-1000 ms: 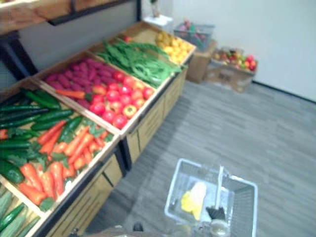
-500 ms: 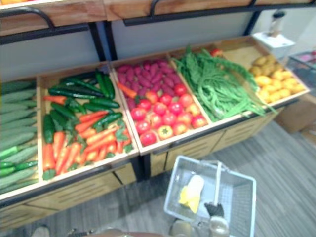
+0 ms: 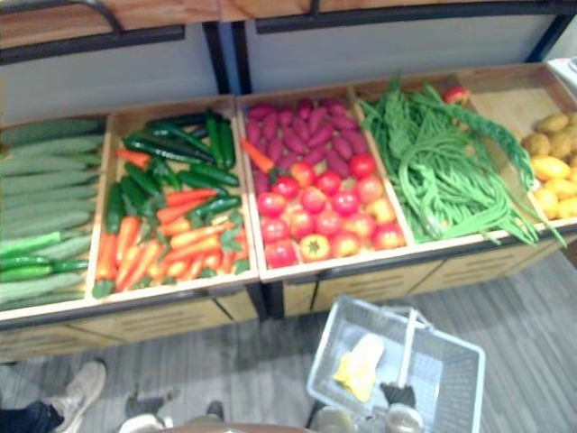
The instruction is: Pick vegetable in the basket
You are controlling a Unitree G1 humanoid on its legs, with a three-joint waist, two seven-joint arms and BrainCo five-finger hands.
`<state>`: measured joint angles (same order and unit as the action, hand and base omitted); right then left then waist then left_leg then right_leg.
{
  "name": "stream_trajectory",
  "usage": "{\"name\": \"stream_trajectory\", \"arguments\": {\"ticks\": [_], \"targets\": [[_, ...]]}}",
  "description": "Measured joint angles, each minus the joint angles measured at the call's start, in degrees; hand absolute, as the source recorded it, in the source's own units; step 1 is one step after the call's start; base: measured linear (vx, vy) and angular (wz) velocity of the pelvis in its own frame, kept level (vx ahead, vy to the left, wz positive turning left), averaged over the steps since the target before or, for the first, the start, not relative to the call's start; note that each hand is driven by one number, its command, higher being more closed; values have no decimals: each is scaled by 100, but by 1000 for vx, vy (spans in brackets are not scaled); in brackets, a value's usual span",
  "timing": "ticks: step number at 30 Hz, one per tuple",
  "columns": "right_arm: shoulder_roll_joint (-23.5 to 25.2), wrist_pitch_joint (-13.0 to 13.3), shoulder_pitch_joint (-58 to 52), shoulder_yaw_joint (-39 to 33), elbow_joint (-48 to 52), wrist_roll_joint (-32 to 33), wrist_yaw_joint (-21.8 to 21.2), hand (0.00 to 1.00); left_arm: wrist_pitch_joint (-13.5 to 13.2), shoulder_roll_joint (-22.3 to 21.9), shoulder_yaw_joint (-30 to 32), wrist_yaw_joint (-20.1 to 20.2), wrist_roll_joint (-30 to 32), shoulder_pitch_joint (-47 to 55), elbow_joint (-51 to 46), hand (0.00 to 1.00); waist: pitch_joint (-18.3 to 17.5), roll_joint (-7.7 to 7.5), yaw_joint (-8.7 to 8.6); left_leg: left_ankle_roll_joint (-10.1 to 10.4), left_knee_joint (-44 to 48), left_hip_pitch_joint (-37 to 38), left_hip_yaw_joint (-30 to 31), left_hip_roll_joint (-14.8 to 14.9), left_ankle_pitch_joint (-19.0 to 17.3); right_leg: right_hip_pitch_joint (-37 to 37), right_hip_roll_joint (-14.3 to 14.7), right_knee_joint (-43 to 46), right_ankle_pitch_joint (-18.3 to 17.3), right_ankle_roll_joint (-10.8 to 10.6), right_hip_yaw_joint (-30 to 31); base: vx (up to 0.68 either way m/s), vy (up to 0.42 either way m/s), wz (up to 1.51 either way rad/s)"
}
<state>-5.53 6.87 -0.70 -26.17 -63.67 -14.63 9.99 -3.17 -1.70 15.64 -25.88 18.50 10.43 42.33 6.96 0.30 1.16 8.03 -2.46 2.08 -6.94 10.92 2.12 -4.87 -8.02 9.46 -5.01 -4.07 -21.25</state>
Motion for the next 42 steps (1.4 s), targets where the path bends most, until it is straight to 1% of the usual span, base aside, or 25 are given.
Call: {"name": "stream_trajectory", "arguments": {"ticks": [1, 2, 3, 4, 5, 6, 7, 9, 10, 11, 13, 14, 15, 16, 17, 20, 21, 23, 24, 26, 31, 33, 36, 38, 42], "targets": [[1, 73, -12, 71, 2, 6, 82, 100, -128, 28, -204, -259, 283, 46, -356, 0, 15, 17, -23, -37, -21, -1, -68, -7, -144, 2, 14, -87, 87, -41, 27, -112, 159, -10], [2, 120, -22, 91, 2, 17, 131, 100, -177, 86, -363, -544, 668, 66, -635, 0, 35, 40, -39, -13, -26, 5, -98, -3, -320, 2, 28, -143, 150, -92, 69, -115, 167, -11], [3, 140, -24, 119, 3, 27, 158, 100, -177, 127, -418, -648, 796, 73, -775, 0, 50, 36, -38, 26, -26, 5, -144, -9, -385, -3, 26, -159, 169, -112, 112, -133, 170, -24], [29, 153, -26, 219, 4, 72, 195, 100, -177, 254, -472, -835, 1008, 73, -1109, 0, 86, -41, -24, -9, 15, 1, -225, -88, -424, 0, -14, -234, 254, -143, 263, -93, 103, -28], [44, 170, -28, 263, 9, 103, 206, 100, -178, 311, -477, -934, 1091, 116, -1287, 0, 90, -67, -24, -19, 49, 1, -262, -117, -459, 0, -33, -271, 282, -165, 322, -95, 110, -40], [54, 203, -64, 370, 22, 107, 218, 100, -198, 455, -505, -1126, 1230, 199, -1605, 0, 96, -74, -24, -53, 109, 6, -354, -167, -520, -2, -53, -341, 325, -224, 488, -47, 88, -33], [53, 231, -83, 425, 35, 108, 242, 100, -294, 589, -540, -1283, 1408, 229, -1845, 0, 78, -107, -35, -92, 167, 4, -402, -220, -565, -4, -86, -373, 365, -238, 591, -32, 84, -31], [40, 262, -111, 426, 98, 107, 291, 100, -408, 792, -652, -1459, 1567, 243, -2123, 0, 61, -64, -73, -107, 177, 0, -504, -283, -583, -28, -127, -453, 429, -276, 681, -3, 68, -20], [26, 267, -110, 428, 112, 107, 309, 100, -440, 844, -685, -1474, 1627, 263, -2192, 0, 53, -50, -81, -112, 176, -6, -520, -296, -587, -64, -129, -459, 440, -276, 730, 32, 57, -25], [8, 278, -110, 460, 166, 108, 322, 100, -554, 963, -754, -1483, 1672, 289, -2275, 0, 47, -18, -103, -119, 174, 2, -601, -308, -594, -120, -129, -477, 478, -281, 802, 50, 31, -24], [-20, 311, -109, 482, 208, 107, 321, 100, -671, 1100, -915, -1450, 1867, 282, -2359, 0, 44, 18, -117, -116, 167, 0, -686, -315, -597, -199, -110, -485, 501, -272, 901, 70, 6, -26], [-33, 318, -109, 488, 209, 108, 320, 100, -761, 1178, -1006, -1428, 1935, 259, -2361, 0, 39, 37, -160, -114, 167, 5, -693, -314, -599, -199, -101, -499, 503, -271, 915, 69, -8, -16], [-34, 321, -109, 487, 209, 108, 320, 100, -791, 1220, -1051, -1416, 1976, 257, -2361, 0, 36, 42, -185, -114, 167, 12, -693, -313, -599, -195, -98, -500, 524, -262, 917, 83, -14, -7], [-34, 341, -104, 521, 211, 108, 318, 100, -863, 1375, -1174, -1354, 2084, 211, -2371, 0, 33, 47, -252, -112, 168, 22, -706, -309, -601, -186, -87, -519, 526, -260, 934, 68, -11, -7], [-36, 350, -103, 533, 214, 107, 316, 100, -891, 1449, -1228, -1310, 2110, 186, -2372, 0, 33, 47, -261, -110, 168, 25, -723, -309, -602, -189, -84, -526, 530, -255, 950, 62, -8, -14], [-96, 353, -88, 647, 210, 107, 308, 100, -1053, 2001, -1664, -918, 2177, 39, -2374, 0, 32, 50, -260, -129, 175, 104, -842, -318, -638, -187, -72, -537, 540, -241, 1088, 36, 1, -20], [-111, 352, -83, 650, 208, 106, 301, 100, -1070, 2088, -1734, -824, 2203, 25, -2374, 0, 27, 58, -264, -138, 189, 108, -849, -319, -663, -188, -71, -537, 541, -243, 1102, 14, 6, -14], [-204, 349, -57, 698, 207, 102, 245, 100, -1133, 2273, -1881, -493, 2274, -115, -2372, 0, 28, 73, -272, -145, 270, 99, -886, -329, -751, -194, -82, -544, 556, -265, 1159, 4, 20, -12], [-225, 348, -56, 703, 206, 102, 226, 100, -1134, 2290, -1911, -431, 2272, -139, -2372, 0, 26, 76, -273, -151, 272, 102, -898, -335, -762, -195, -85, -550, 558, -269, 1169, -7, 24, -9], [-278, 341, -21, 760, 209, 98, 195, 100, -1148, 2406, -2124, -174, 2265, -229, -2414, 0, 28, 81, -277, -166, 272, 87, -960, -359, -792, -247, -100, -570, 587, -297, 1230, -14, 20, -11], [-336, 323, 68, 873, 212, 88, 179, 100, -1184, 2473, -2358, 87, 2262, -412, -2416, 0, 30, 97, -315, -167, 277, -8, -1015, -376, -792, -371, -97, -616, 649, -305, 1313, -6, 0, -8], [-360, 316, 70, 872, 212, 85, 152, 100, -1184, 2475, -2442, 135, 2262, -459, -2416, 0, 29, 116, -324, -167, 278, 9, -1047, -377, -793, -376, -90, -618, 650, -305, 1349, 21, -11, -10], [-361, 314, 106, 869, 211, -25, 138, 100, -1173, 2474, -2447, 176, 2237, -469, -2394, 0, 30, 121, -418, -167, 279, 26, -1125, -377, -793, -393, -79, -630, 660, -297, 1412, 22, -12, -11], [-361, 309, 104, 855, 210, -41, 137, 100, -1154, 2474, -2445, 189, 2226, -532, -2366, 0, 30, 122, -425, -167, 280, 38, -1140, -380, -793, -393, -78, -633, 662, -299, 1433, 11, -8, -6], [-360, 295, 106, 843, 210, -68, 134, 100, -939, 2439, -2353, 184, 2216, -636, -2348, 0, 31, 124, -421, -166, 281, 37, -1140, -380, -794, -393, -79, -638, 668, -300, 1436, 0, 0, 0]]}}
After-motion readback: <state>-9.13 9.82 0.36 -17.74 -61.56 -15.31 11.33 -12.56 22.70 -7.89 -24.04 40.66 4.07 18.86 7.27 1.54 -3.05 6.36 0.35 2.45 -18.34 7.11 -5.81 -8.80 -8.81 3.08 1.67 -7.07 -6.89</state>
